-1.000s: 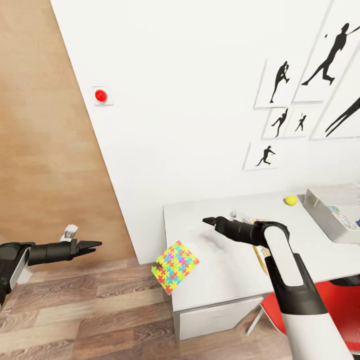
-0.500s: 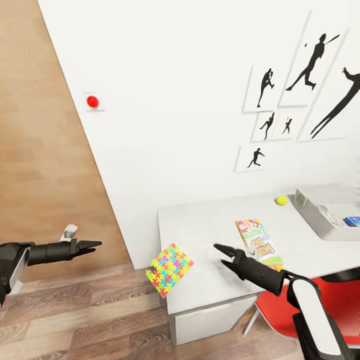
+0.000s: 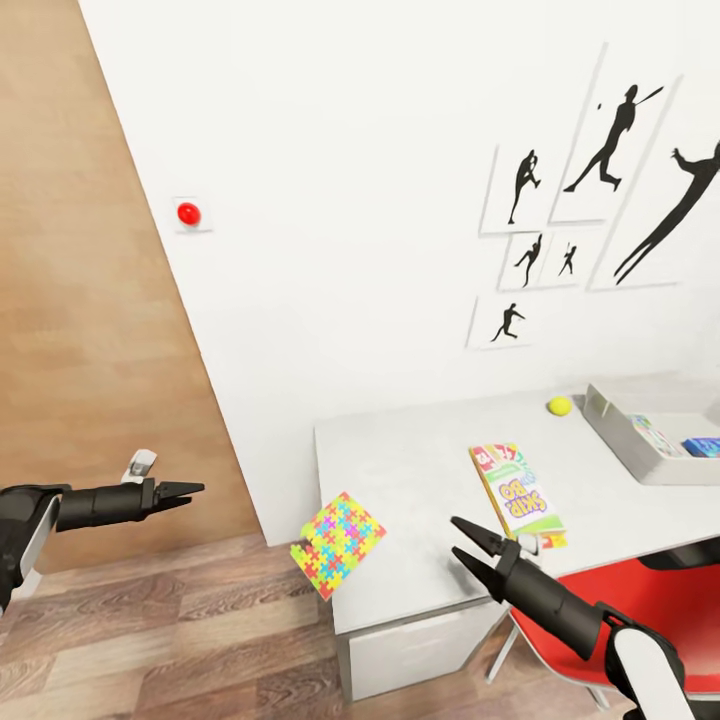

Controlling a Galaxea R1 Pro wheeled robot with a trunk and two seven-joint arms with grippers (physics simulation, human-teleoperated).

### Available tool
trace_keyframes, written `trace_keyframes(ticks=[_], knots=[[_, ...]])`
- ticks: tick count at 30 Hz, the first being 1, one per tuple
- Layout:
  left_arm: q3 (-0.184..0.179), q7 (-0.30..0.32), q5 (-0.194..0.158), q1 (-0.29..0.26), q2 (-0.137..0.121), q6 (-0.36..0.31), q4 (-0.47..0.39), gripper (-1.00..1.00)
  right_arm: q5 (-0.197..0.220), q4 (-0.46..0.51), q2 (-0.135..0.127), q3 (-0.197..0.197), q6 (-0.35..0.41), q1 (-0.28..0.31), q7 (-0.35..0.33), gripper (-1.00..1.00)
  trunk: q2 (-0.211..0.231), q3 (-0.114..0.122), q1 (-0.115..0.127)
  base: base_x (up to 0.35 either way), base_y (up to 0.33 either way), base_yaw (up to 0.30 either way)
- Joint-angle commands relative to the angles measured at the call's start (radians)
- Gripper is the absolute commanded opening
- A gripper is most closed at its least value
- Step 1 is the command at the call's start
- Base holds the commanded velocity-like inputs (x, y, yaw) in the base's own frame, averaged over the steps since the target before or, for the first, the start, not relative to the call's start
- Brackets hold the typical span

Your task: Put all the toys in the child's room - the three board games (two on the bed and one on the table), the two jigsaw puzzles on the table, and the tennis ball on the table - inside the toy box on the table in the child's room.

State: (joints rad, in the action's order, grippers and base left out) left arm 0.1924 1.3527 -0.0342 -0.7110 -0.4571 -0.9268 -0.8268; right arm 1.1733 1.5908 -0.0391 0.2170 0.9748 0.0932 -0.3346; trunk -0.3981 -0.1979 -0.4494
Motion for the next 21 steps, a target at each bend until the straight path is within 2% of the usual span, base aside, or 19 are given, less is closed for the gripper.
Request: trace_keyframes(ticks=[1,7,11,15,19,21], knots=[[0.0,0.002,-0.002,-0.001,0.0,-0.01,0.0,1.0,-0.01,0.0,0.001,0.0,0.003,0.0,-0.011,1.0,-0.002,-0.001,-0.001,0.0,0.0,0.0],[-0.001,0.001,-0.001,-0.001,0.0,-0.009,0.001,1.0,-0.019,0.0,0.001,-0.035,-0.006,-0.001,-0.015,1.0,-0.002,0.003,-0.001,0.0,0.0,0.0],[-0.001,0.0,-0.001,-0.001,0.0,-0.009,0.002,1.0,-0.026,0.0,0.001,-0.048,-0.042,-0.001,-0.015,1.0,-0.002,0.003,-0.001,0.0,0.0,0.0],[-0.002,-0.011,0.001,-0.001,0.005,-0.009,0.003,1.0,-0.058,0.0,0.001,-0.057,-0.099,-0.001,-0.016,1.0,-0.002,0.003,-0.001,0.0,0.0,0.0],[-0.001,-0.057,0.002,-0.001,0.022,-0.009,0.003,1.0,-0.089,0.0,0.0,-0.081,-0.115,-0.001,-0.017,1.0,-0.002,0.003,-0.001,0.0,0.0,0.0],[-0.001,-0.108,0.002,-0.001,0.036,-0.009,0.003,1.0,-0.097,0.0,0.0,-0.091,-0.119,-0.001,-0.018,1.0,-0.002,0.003,-0.001,0.0,0.0,0.0]])
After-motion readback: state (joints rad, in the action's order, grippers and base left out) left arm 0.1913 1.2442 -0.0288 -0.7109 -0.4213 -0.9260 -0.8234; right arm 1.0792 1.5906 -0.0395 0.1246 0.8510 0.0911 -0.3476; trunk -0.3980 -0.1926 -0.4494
